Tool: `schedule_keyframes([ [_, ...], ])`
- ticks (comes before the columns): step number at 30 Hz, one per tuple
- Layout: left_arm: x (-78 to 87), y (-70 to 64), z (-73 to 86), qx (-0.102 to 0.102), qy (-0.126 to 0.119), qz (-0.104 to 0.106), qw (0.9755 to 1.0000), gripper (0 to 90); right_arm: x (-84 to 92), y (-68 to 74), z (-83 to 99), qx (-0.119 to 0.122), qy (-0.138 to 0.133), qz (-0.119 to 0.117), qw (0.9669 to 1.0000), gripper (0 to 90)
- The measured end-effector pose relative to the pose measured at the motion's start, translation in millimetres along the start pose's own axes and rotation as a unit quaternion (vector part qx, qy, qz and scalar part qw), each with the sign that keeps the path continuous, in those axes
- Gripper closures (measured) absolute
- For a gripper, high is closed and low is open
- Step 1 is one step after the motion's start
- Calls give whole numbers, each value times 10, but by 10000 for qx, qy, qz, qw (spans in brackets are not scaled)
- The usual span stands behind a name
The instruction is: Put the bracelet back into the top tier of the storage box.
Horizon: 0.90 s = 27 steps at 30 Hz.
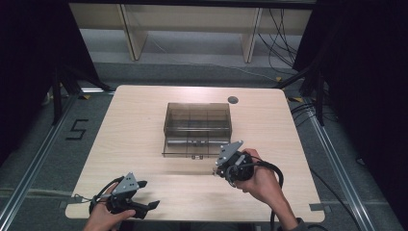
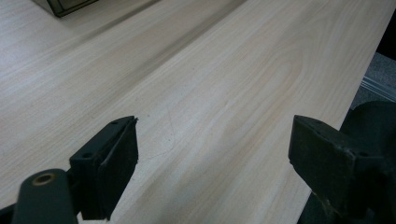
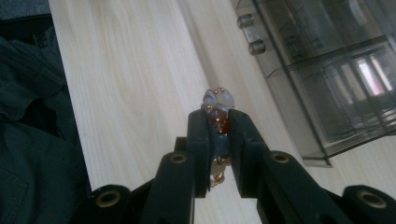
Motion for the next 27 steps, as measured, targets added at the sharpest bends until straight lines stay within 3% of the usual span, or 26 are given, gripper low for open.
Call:
schedule_keyframes([
  [4,14,22,0,-234,34,-1,9997,158,80,-50,-46,29,-23,-23,10000,800],
  [5,0,1,-1,8,-12,-2,10000,158,98,-67,-55,27,-27,14,10000,800],
  [7,5,15,3,-94,52,-19,9999,158,132,-106,-78,82,-35,-6,10000,800],
  [8,-1,-8,-4,-14,-40,30,10000,158,150,-123,-90,73,-32,-9,10000,800],
  [12,3,8,-7,-131,-24,32,9999,159,189,-163,-121,42,-31,-19,10000,800],
  [16,0,1,0,11,-8,-2,10000,158,226,-207,-157,-60,-17,43,10000,800],
  [20,-2,-2,-5,-84,-65,42,9999,159,238,-247,-184,-33,27,-19,10000,800],
  [22,0,1,-1,12,-13,3,10000,159,241,-269,-200,14,37,-27,10000,800],
  [27,1,1,-1,15,-16,-2,10000,158,257,-295,-231,-15,47,-23,10000,800],
])
Point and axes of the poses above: each handheld gripper's, and its own axes: x roughly backward along the jaws, z roughly out of its underside, y roughly to its left, the point moved 4 cm from there along -x, roughly forward along the jaws, and after that the axes turned 6 degrees about -z, right-handed, at the moved point
